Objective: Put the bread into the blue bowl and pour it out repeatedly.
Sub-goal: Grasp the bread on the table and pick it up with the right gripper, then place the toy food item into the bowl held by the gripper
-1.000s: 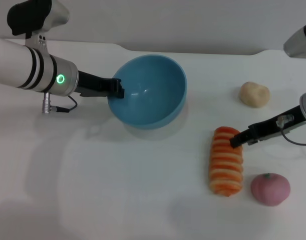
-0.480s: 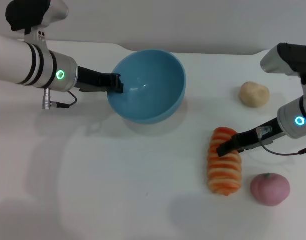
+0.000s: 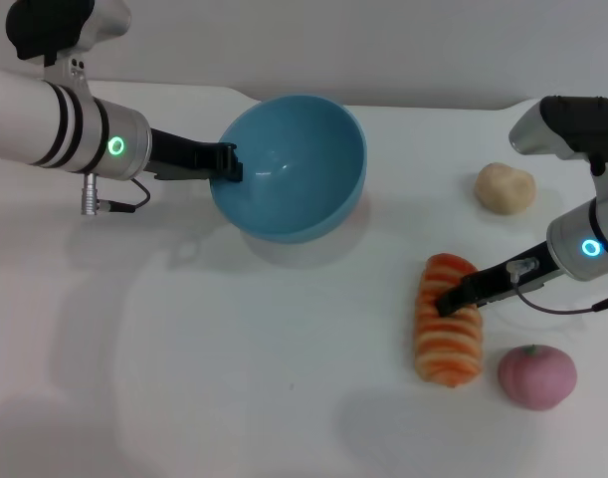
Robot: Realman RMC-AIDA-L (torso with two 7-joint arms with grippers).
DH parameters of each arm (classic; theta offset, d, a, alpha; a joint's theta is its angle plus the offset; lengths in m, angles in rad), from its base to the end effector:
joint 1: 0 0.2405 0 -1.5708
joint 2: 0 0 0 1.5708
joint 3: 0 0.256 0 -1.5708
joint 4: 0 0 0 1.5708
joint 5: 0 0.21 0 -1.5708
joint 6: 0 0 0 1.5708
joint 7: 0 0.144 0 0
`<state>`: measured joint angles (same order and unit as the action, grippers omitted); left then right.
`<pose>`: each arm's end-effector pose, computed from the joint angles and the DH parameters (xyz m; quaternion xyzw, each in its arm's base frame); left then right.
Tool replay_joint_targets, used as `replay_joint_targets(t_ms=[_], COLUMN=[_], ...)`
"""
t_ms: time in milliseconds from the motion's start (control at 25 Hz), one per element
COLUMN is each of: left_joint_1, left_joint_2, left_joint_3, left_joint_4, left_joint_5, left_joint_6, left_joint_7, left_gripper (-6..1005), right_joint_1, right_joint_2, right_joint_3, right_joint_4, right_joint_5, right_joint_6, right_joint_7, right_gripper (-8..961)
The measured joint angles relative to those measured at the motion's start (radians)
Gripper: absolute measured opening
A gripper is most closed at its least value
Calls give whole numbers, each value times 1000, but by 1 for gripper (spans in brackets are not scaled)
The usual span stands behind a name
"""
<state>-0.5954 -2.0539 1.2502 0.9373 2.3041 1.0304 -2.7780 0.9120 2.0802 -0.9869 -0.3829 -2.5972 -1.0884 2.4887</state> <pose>-0.2361 0.4012 -0.0143 -0.7811 -0.5704 -0.0607 0.2467 0.2495 0.3847 -0.0765 -0.8315 0.5265 -0.1096 0.1396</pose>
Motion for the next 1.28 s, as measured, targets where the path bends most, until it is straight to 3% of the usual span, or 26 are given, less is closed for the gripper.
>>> replay_joint_targets(t_ms=[280,400,920,1080,1280], left_joint_1=[2,6,3,-4,-6], left_joint_2=[-2,-2,-3,-3,-4], left_joint_3=[0,0,11,38,138], left_joint_4=[0,0,-20,-38,-38], left_joint_5=[0,-1,1,5,5], left_joint_6=[2,6,18,42,60], left_joint_7=[0,0,0,0,-8], left_gripper=[-1,-1,-2,-2,-2], right_joint_1=[-17,-47,-350,-373,-360], right_joint_2=[-2,-6,-11,-9,-9], right_joint_3=[-2,-3,26,71,15], right_joint_4=[4,-32,-552,-629,-630], right_joint_5=[35,97,426,603,809], right_joint_6=[21,-8,-227,-291,-300], right_joint_7=[-70,-126,-313,-498,-755], right_gripper=[469,307,238,206,169])
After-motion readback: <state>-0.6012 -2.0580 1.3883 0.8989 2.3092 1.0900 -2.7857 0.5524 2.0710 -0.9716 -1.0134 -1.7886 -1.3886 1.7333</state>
